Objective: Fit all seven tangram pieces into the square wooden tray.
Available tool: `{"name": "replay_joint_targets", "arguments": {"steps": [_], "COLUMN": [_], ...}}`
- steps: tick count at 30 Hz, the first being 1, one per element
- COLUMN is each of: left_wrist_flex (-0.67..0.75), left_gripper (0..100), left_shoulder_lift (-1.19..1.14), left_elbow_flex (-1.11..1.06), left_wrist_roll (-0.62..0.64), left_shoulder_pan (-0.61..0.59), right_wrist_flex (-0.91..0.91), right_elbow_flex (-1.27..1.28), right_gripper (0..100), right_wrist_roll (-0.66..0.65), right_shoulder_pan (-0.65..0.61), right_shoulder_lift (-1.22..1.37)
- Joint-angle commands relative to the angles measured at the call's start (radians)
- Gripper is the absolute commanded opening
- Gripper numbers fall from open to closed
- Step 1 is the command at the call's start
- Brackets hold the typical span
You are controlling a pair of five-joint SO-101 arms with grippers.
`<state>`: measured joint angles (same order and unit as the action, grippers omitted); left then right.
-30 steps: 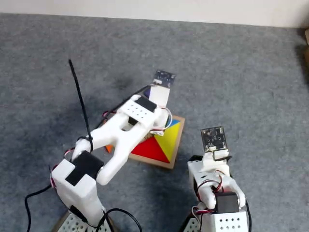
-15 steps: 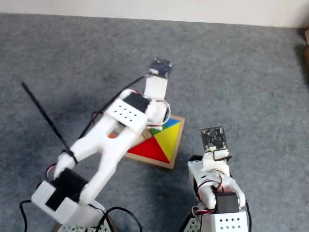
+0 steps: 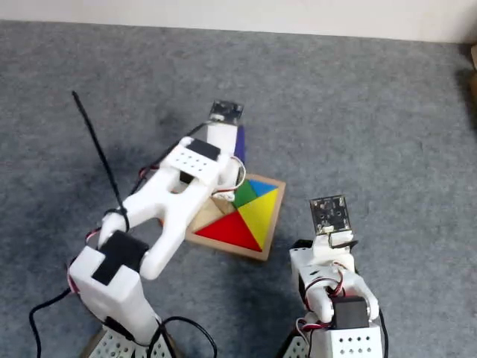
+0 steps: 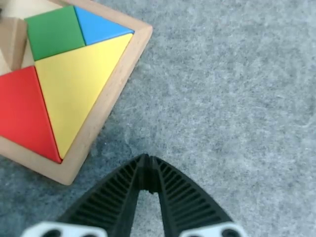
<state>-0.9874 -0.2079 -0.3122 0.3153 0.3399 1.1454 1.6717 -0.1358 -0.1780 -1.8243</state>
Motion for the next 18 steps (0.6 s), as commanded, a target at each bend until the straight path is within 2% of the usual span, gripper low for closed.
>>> {"name": "replay_joint_targets", "arguments": {"steps": [1,9,13,18], "left_wrist_flex": [0.012,-0.018,-0.080,-0.135], "left_gripper": [1,1,1,1], "left_shoulder_lift": [-0.002,-0.001,0.025,0.163], "left_elbow_flex": [0.044,0.044,0.076,0.076], "left_wrist_roll": [-0.012,-0.012,-0.012,-0.012], "left_shoulder_pan": [0.085,0.154,0.143,0.111], "right_wrist_flex": [0.005,0.005,0.005,0.005], "right_elbow_flex": [0.104,0.104,0.104,0.104], "right_gripper": [0.5,0.5,0.5,0.5], "right_wrist_roll": [0.003,0.003,0.003,0.003], "right_shoulder_pan": [0.012,0.012,0.012,0.012], "right_shoulder_lift": [-0.002,-0.002,-0.002,-0.002]}}
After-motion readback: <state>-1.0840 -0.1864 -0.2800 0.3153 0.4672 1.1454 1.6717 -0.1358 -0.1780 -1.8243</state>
